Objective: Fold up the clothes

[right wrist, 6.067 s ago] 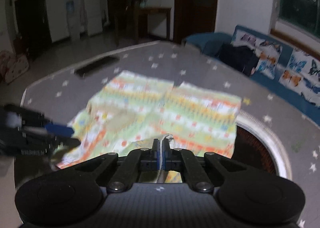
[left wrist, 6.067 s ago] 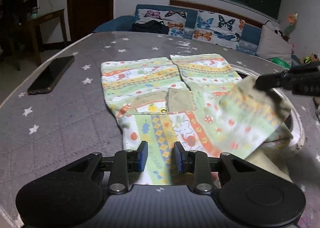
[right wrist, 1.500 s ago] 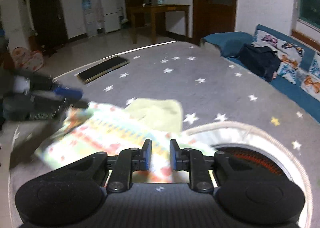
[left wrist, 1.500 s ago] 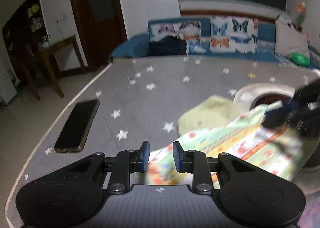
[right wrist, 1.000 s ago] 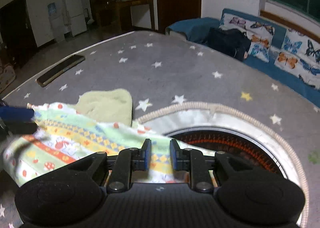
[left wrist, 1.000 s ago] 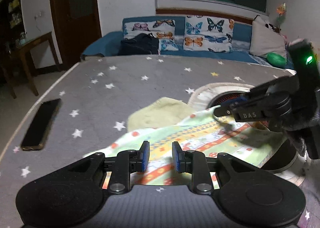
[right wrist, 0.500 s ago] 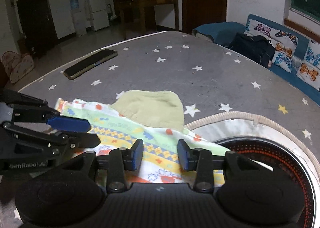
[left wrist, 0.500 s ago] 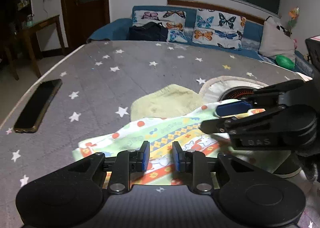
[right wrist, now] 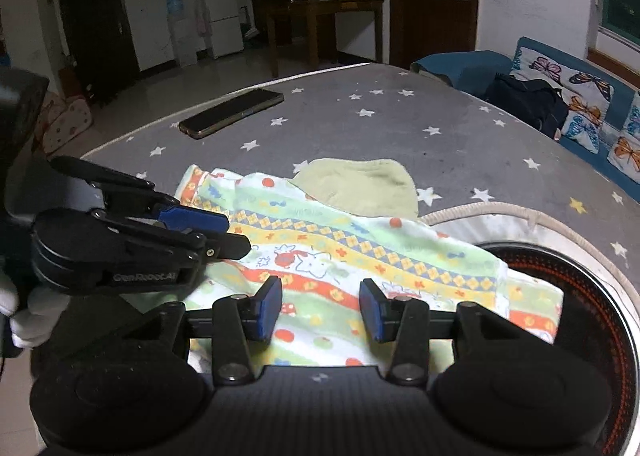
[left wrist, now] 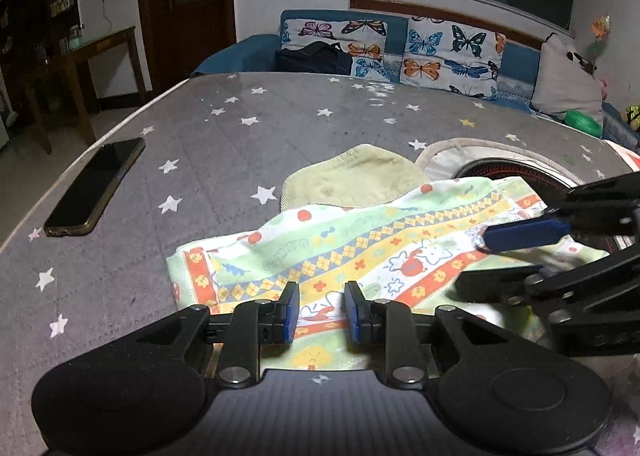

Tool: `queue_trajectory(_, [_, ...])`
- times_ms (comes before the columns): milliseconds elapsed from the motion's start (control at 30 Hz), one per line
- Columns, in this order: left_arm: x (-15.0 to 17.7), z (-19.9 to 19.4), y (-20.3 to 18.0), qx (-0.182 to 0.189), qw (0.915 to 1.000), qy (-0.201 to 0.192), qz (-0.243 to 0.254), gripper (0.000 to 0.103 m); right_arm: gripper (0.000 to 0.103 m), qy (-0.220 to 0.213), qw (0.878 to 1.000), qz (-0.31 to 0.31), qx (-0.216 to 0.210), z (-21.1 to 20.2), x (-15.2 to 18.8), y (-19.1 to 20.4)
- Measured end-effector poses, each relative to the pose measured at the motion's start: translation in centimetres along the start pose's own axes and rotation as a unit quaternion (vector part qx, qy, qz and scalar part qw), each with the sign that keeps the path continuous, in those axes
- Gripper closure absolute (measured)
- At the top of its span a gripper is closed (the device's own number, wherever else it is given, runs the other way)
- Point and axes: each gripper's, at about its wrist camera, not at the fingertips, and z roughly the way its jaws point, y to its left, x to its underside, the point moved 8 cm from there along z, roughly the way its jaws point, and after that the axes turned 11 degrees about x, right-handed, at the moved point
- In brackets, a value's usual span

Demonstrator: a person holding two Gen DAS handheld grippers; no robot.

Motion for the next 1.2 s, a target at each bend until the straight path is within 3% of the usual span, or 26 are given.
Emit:
queue_trajectory(333, [0.2,-0.6,0.0,-0.009,1.0000,-0.003,0.002,0.076,0.060,-0.001,1.000,-0.002,0.005,-1.9,1.9,-0.1])
queue_trajectory(500, [0.2,-3.1,-0.6,0.002,0.9996,-0.028,-0.003,0.076,0.060,-0.004,1.000,-0.002,0.009,-2.6,3.0,-0.2])
queue_trajectory(700, [1.9,-5.0,-1.8,0.016,0.9993,-0.035,0.003,0.075,0.059,-0.014,1.000,0.010,0.009,-3.8,3.2,-0.9])
queue_trajectory(933, [3.7,-5.2,-1.9,0.017,0.9996,-0.023,0.001,0.074,0.059,0.007,1.000,0.000,0.023,-3.6,4.5,-1.5])
queue_trajectory(1067, [3.5,-6.4,-2.2,0.027,0.9989,-0.037,0.005,0.072,0.059,-0.013,1.000,0.006,0.019,-4.3,3.0,-1.7])
queue_trajectory(1200, [4.2,-5.5,-2.0,0.028,0.9994,-0.018,0.010,0.071,0.059,-0.005,1.000,0.024,0.004,-3.1,2.2,-1.5])
